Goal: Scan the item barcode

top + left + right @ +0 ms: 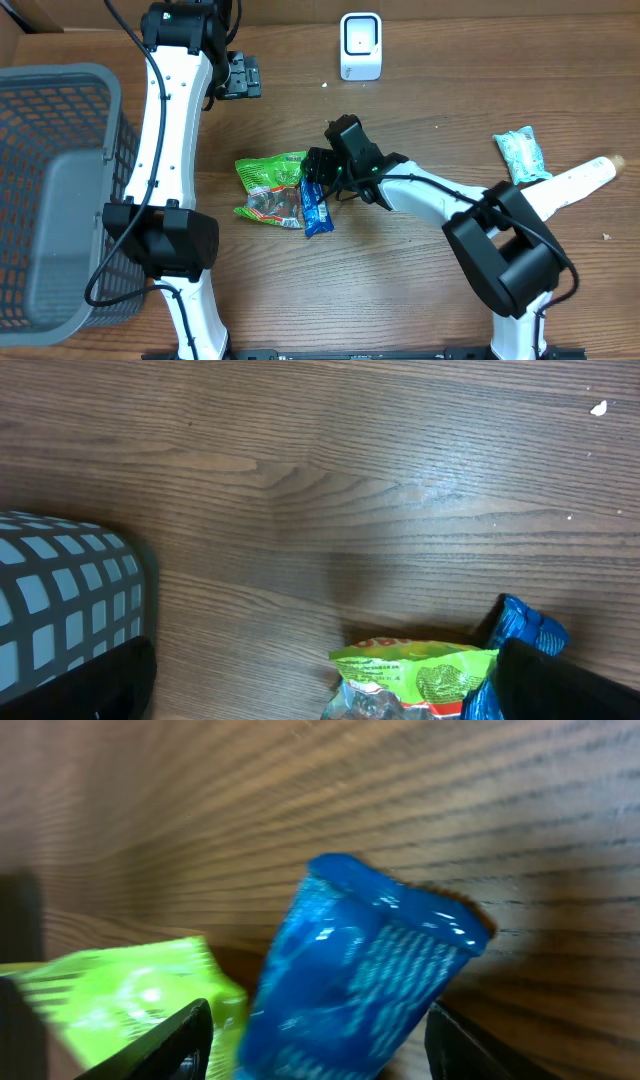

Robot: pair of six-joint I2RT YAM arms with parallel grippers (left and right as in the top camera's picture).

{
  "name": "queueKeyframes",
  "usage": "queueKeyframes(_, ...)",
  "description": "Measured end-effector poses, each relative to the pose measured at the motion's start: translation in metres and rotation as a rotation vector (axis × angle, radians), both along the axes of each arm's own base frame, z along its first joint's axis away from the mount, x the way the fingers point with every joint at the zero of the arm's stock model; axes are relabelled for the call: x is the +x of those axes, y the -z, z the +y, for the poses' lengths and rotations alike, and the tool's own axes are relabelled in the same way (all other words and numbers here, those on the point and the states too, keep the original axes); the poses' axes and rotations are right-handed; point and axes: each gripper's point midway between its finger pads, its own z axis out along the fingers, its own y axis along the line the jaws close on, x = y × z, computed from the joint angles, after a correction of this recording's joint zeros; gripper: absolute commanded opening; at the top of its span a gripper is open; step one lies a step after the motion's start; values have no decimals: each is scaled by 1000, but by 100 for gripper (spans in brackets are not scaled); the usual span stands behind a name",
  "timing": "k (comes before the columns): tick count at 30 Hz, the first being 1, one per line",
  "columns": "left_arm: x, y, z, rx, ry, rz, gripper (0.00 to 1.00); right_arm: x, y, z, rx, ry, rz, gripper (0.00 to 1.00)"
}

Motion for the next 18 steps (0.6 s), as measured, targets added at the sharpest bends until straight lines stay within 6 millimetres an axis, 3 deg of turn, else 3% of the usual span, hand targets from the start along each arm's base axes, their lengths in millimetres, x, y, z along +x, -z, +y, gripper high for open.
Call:
queueKeyframes(9,0,0,0,0,0,0,100,3,7,-19,-13,73,84,43)
queueKeyframes(10,0,0,0,0,0,0,99,2,8,-20,-15,76,92,38)
queueKeyframes(12,0,0,0,0,0,0,100,0,9,-20,-18,77,101,16)
queueKeyframes(14,0,0,0,0,0,0,100,0,9,-20,-9,89,115,4)
queueKeyframes(18,0,0,0,0,0,0,100,1,8,-24,5,122,153,4)
